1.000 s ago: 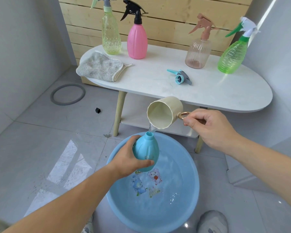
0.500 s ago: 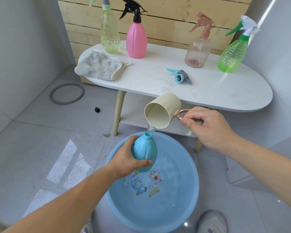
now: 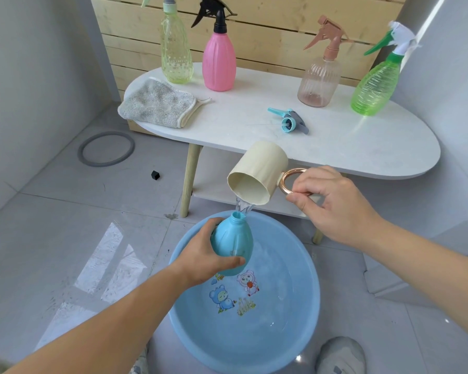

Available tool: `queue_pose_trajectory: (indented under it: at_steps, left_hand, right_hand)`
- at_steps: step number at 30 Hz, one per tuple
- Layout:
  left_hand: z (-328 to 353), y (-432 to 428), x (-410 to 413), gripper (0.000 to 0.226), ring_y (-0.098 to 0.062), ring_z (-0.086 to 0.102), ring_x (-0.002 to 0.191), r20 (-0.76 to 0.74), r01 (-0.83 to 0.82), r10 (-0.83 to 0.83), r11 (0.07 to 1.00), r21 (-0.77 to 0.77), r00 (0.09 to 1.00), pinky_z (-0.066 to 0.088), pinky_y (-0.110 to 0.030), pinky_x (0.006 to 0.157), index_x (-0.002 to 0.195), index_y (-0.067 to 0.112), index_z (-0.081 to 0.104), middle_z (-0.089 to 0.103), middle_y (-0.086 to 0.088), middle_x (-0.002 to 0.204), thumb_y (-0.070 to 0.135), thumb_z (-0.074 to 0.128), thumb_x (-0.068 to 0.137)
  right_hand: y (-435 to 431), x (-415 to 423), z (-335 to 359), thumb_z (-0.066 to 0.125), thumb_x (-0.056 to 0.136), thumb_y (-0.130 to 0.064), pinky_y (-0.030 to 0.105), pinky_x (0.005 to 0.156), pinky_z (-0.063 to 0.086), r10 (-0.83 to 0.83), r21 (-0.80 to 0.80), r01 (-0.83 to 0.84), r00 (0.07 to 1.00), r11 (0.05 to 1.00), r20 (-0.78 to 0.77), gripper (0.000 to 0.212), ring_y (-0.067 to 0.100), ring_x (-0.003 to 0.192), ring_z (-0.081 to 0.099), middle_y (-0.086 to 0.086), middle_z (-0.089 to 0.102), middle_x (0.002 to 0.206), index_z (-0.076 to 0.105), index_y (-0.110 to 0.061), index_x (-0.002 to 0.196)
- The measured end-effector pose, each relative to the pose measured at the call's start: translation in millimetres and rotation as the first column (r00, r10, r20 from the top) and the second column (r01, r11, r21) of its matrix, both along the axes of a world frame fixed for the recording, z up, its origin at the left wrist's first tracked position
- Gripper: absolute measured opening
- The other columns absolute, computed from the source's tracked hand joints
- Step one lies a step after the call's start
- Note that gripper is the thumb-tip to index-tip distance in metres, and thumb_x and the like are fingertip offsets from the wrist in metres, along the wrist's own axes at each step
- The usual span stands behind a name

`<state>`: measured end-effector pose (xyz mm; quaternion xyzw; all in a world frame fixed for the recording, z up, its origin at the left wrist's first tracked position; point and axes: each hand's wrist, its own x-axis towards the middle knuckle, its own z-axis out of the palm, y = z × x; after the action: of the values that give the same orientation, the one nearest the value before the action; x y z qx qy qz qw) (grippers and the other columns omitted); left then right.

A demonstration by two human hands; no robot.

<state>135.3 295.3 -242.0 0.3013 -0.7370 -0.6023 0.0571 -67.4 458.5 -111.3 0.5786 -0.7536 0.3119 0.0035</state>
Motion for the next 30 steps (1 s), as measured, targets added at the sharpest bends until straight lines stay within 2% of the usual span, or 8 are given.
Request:
queue_pose_trajectory:
  at_steps: [4, 10, 15, 17, 19, 23, 26, 30]
  left_hand:
    - [0.3, 0.3, 0.1, 0.084, -0.016, 0.068, 0.103, 0.007, 0.005, -0.005, 1.0, -0.001, 1.0, 0.064, -0.04, 0.078, 0.133, 0.036, 0.047, 0.063, 0.006, 0.118, 0.028, 0.095, 0.064]
    - [-1.6, 0.5, 1.0, 0.083, -0.018, 0.067, 0.103, 0.008, -0.004, 0.004, 1.0, 0.005, 1.0, 0.064, -0.044, 0.077, 0.133, 0.036, 0.047, 0.062, 0.005, 0.119, 0.024, 0.095, 0.067]
    - [-2.0, 0.5, 1.9, 0.083, -0.016, 0.066, 0.106, 0.005, 0.002, -0.002, 1.0, -0.005, 1.0, 0.064, -0.036, 0.079, 0.134, 0.036, 0.046, 0.061, 0.007, 0.119, 0.025, 0.095, 0.067]
    - [-3.6, 0.2, 1.6, 0.084, -0.017, 0.067, 0.106, 0.006, -0.003, 0.003, 1.0, 0.003, 1.0, 0.064, -0.039, 0.078, 0.133, 0.036, 0.046, 0.062, 0.007, 0.119, 0.026, 0.095, 0.066]
    - [-4.4, 0.7, 2.7, 0.086, -0.017, 0.067, 0.106, 0.01, -0.011, 0.011, 1.0, 0.007, 1.0, 0.064, -0.041, 0.078, 0.133, 0.036, 0.047, 0.062, 0.007, 0.119, 0.03, 0.095, 0.062]
    - [-12.7, -1.0, 7.5, 0.09, -0.013, 0.067, 0.105, 0.031, -0.004, 0.004, 1.0, -0.01, 0.999, 0.063, -0.038, 0.084, 0.132, 0.037, 0.048, 0.064, 0.01, 0.119, 0.041, 0.094, 0.054]
    - [-20.6, -0.3, 13.2, 0.088, -0.013, 0.068, 0.105, 0.066, 0.008, -0.007, 1.0, -0.019, 0.998, 0.062, -0.036, 0.085, 0.13, 0.039, 0.049, 0.064, 0.011, 0.117, 0.043, 0.093, 0.054]
    - [-34.3, 1.2, 19.2, 0.085, -0.01, 0.069, 0.102, 0.116, 0.024, -0.022, 1.0, -0.014, 0.993, 0.062, -0.031, 0.081, 0.129, 0.039, 0.048, 0.065, 0.011, 0.116, 0.039, 0.094, 0.057]
  right_hand:
    - [-0.4, -0.3, -0.9, 0.059, 0.092, -0.034, 0.025, 0.087, 0.042, 0.038, -0.041, -0.042, 0.994, 0.998, -0.106, 0.029, 0.019, 0.093, 0.053, -0.008, 0.062, 0.086, 0.07, -0.012, 0.076]
    - [-1.6, -4.4, -5.1, 0.064, 0.092, -0.024, 0.027, 0.088, 0.042, 0.124, -0.073, -0.153, 0.945, 0.986, -0.303, 0.021, 0.026, 0.092, 0.051, -0.001, 0.063, 0.087, 0.073, -0.009, 0.081]
    - [-1.7, -4.7, -11.1, 0.067, 0.091, -0.018, 0.032, 0.088, 0.045, 0.176, -0.068, -0.224, 0.889, 0.972, -0.423, 0.017, 0.029, 0.092, 0.052, 0.003, 0.064, 0.087, 0.072, -0.007, 0.08]
    - [-2.5, -2.4, -18.7, 0.064, 0.093, -0.024, 0.029, 0.088, 0.043, 0.148, -0.046, -0.169, 0.942, 0.985, -0.3, 0.02, 0.024, 0.092, 0.051, -0.002, 0.063, 0.086, 0.072, -0.01, 0.08]
    - [-4.6, 1.5, -29.3, 0.059, 0.094, -0.033, 0.027, 0.087, 0.042, 0.018, 0.022, -0.018, 0.999, 1.0, -0.036, 0.026, 0.018, 0.092, 0.052, -0.009, 0.063, 0.085, 0.071, -0.016, 0.079]
    - [-11.9, 0.3, -67.1, 0.064, 0.094, -0.028, 0.027, 0.067, 0.044, -0.22, 0.236, 0.14, 0.907, 0.962, 0.359, 0.022, 0.004, 0.073, 0.059, -0.008, 0.063, 0.078, 0.072, -0.02, 0.075]
    - [-10.5, -5.8, -106.5, 0.065, 0.093, -0.03, 0.02, 0.055, 0.035, -0.299, 0.368, 0.136, 0.851, 0.92, 0.432, 0.022, 0.0, 0.055, 0.051, -0.008, 0.061, 0.074, 0.073, -0.021, 0.074]
    - [-13.6, -10.4, -158.3, 0.065, 0.092, -0.031, 0.025, 0.057, 0.034, -0.322, 0.461, 0.125, 0.867, 0.879, 0.379, 0.032, 0.012, 0.062, 0.05, 0.002, 0.06, 0.074, 0.069, -0.012, 0.067]
